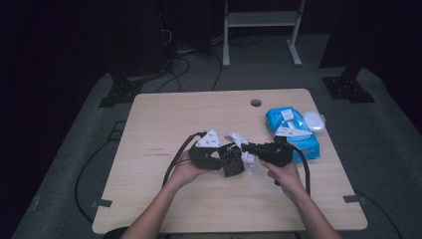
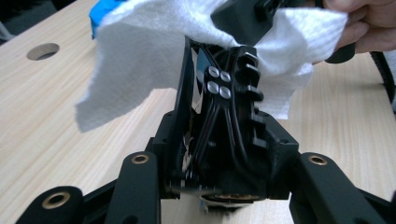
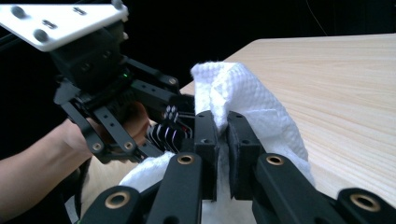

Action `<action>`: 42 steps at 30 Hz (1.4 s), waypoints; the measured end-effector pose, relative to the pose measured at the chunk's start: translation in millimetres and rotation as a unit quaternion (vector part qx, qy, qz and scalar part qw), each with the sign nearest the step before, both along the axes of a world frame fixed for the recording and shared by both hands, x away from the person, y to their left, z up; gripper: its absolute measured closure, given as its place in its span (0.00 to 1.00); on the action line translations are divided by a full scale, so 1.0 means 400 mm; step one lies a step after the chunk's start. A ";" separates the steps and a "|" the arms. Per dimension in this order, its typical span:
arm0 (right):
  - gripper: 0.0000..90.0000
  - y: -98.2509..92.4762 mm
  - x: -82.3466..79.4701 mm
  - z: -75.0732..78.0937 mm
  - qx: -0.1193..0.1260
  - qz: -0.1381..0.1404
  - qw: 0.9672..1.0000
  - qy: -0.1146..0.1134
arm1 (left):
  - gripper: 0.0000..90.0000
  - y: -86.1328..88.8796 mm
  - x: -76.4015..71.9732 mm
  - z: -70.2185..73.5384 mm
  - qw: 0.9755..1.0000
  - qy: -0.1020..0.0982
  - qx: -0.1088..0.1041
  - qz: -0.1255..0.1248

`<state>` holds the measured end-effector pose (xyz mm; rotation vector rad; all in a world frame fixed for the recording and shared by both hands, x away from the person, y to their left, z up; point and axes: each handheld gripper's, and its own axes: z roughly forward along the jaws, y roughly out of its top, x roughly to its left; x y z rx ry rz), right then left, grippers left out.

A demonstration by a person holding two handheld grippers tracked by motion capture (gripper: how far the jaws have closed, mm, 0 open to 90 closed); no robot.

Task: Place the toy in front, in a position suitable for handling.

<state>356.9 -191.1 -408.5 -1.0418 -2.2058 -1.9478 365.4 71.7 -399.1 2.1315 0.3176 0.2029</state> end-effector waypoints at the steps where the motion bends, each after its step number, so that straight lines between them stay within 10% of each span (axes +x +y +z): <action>1: 0.92 0.007 -0.005 0.007 -0.002 0.001 1.000 -0.004 | 0.64 -0.001 0.001 -0.006 1.000 0.004 0.003 -0.001; 8: 0.92 0.045 -0.013 0.007 -0.026 0.016 0.999 -0.017 | 0.64 -0.008 0.001 -0.030 1.000 0.006 0.024 -0.002; 14: 0.92 0.073 -0.018 -0.020 -0.133 -0.013 0.990 -0.049 | 0.64 0.002 0.018 -0.073 0.999 0.028 0.042 0.001; 17: 0.92 0.060 -0.009 -0.038 -0.195 -0.049 0.978 -0.058 | 0.64 0.019 0.027 -0.092 0.998 0.041 0.048 0.004; 29: 0.92 0.095 -0.018 -0.062 -0.194 -0.029 0.980 -0.047 | 0.64 0.026 0.036 -0.129 0.993 0.051 0.105 -0.011; 42: 0.92 0.114 -0.024 -0.069 -0.188 -0.018 0.981 -0.042 | 0.63 -0.007 0.020 -0.116 0.993 0.025 0.116 -0.005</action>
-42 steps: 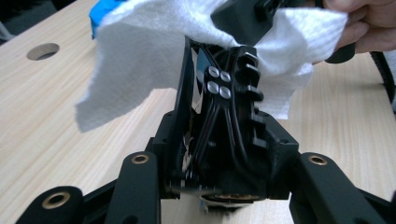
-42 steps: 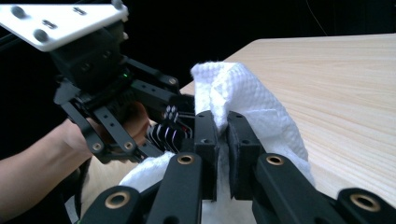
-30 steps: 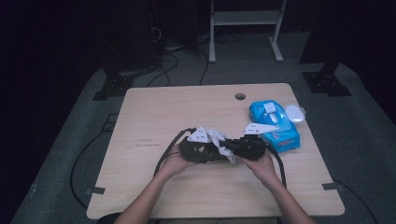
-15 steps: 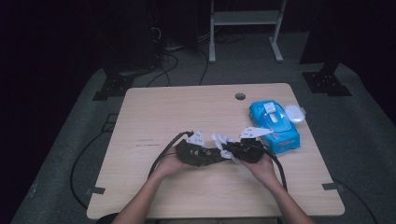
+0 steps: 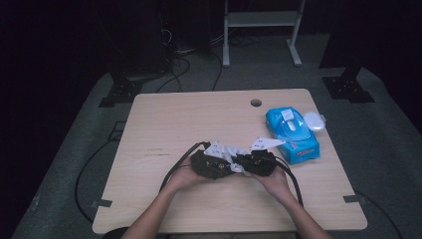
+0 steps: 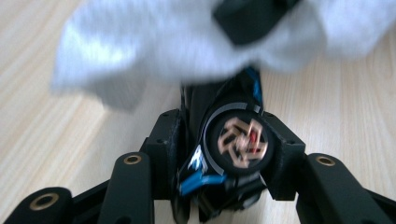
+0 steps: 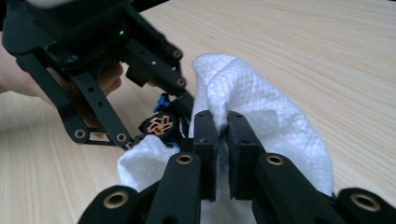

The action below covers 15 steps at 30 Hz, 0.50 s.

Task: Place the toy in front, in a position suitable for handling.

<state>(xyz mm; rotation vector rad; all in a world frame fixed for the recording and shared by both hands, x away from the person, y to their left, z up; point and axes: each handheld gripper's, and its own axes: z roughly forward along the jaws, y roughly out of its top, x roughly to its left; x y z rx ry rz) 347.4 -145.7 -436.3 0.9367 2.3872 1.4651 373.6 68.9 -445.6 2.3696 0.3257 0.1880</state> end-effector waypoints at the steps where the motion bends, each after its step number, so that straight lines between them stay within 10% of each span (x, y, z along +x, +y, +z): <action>1: 0.92 0.002 -0.001 0.001 -0.001 0.002 1.000 -0.001 | 0.63 -0.002 -0.001 0.002 1.000 -0.006 0.007 -0.002; 15: 0.92 -0.061 0.013 0.008 -0.013 -0.044 0.999 -0.009 | 0.64 0.033 0.012 0.012 1.000 -0.003 0.022 0.000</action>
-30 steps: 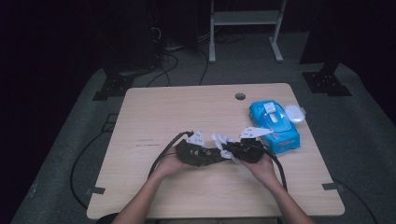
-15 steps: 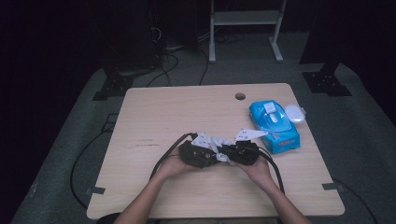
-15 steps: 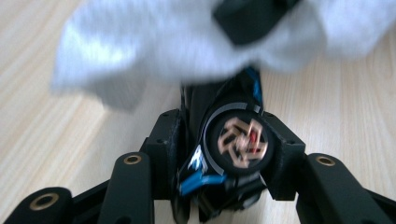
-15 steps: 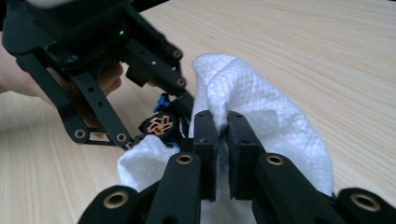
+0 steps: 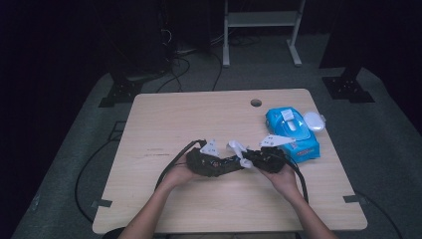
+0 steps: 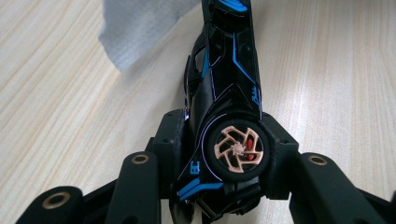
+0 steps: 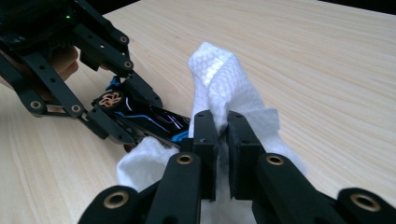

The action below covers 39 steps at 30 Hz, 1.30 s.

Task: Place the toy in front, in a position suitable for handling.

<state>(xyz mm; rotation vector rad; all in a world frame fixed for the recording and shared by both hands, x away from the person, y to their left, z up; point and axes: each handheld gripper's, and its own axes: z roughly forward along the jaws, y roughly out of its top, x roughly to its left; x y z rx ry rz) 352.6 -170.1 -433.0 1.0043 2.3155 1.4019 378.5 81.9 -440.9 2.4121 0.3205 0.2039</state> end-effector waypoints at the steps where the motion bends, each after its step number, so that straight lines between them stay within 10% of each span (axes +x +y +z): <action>1: 0.92 0.000 0.000 0.000 0.000 0.000 1.000 0.000 | 0.64 0.000 0.000 0.000 1.000 0.000 0.000 0.000; 39: 0.92 -0.004 0.002 -0.008 0.030 0.009 0.999 0.009 | 0.64 -0.007 0.001 0.016 1.000 -0.011 0.013 0.003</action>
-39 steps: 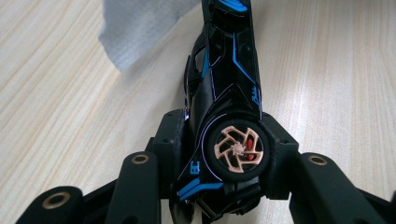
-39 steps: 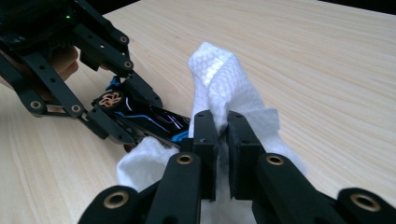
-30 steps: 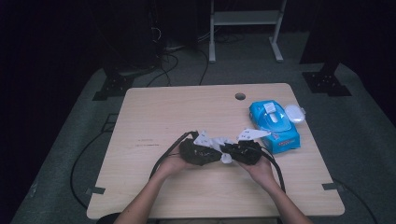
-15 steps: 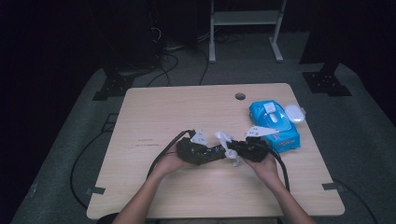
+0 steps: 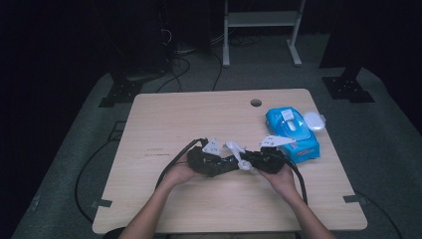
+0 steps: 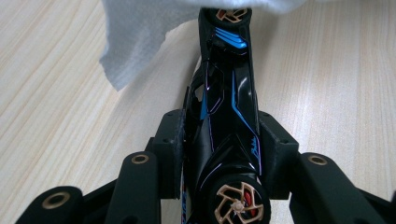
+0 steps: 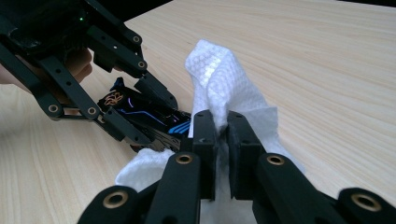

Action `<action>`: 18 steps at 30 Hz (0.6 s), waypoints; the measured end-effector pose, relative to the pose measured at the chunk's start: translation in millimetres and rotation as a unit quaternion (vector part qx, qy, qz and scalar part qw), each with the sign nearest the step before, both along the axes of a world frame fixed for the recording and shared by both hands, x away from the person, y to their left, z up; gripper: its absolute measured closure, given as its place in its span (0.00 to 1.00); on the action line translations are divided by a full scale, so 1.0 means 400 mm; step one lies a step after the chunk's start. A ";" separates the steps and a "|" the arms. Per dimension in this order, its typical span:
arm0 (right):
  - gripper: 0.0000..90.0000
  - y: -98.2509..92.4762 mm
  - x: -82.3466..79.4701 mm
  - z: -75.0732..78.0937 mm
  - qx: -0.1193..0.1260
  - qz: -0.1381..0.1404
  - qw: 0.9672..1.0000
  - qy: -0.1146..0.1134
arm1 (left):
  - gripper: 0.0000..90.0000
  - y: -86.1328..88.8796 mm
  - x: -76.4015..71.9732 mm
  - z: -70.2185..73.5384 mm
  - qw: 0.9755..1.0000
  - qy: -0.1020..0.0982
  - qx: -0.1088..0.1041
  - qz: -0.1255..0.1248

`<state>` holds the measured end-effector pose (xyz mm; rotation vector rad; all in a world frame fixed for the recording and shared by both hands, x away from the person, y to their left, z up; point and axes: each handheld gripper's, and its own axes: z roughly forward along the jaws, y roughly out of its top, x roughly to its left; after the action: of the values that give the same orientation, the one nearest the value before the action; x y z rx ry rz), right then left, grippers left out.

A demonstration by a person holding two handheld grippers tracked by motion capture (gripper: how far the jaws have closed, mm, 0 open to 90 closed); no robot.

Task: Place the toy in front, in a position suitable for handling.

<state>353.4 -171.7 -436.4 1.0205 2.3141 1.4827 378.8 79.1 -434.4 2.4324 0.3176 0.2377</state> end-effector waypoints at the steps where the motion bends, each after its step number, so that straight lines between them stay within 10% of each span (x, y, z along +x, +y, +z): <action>1: 0.92 -0.002 -0.001 0.001 0.000 -0.002 1.000 0.000 | 0.64 -0.001 -0.001 0.000 1.000 -0.001 0.000 0.001; 18: 0.92 -0.005 0.006 -0.012 0.013 -0.014 1.000 0.020 | 0.61 -0.078 0.012 -0.004 0.999 -0.009 0.047 0.018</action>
<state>355.7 -173.8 -441.3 1.0937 2.3042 1.4981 383.6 48.1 -436.1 2.5180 0.3486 0.2954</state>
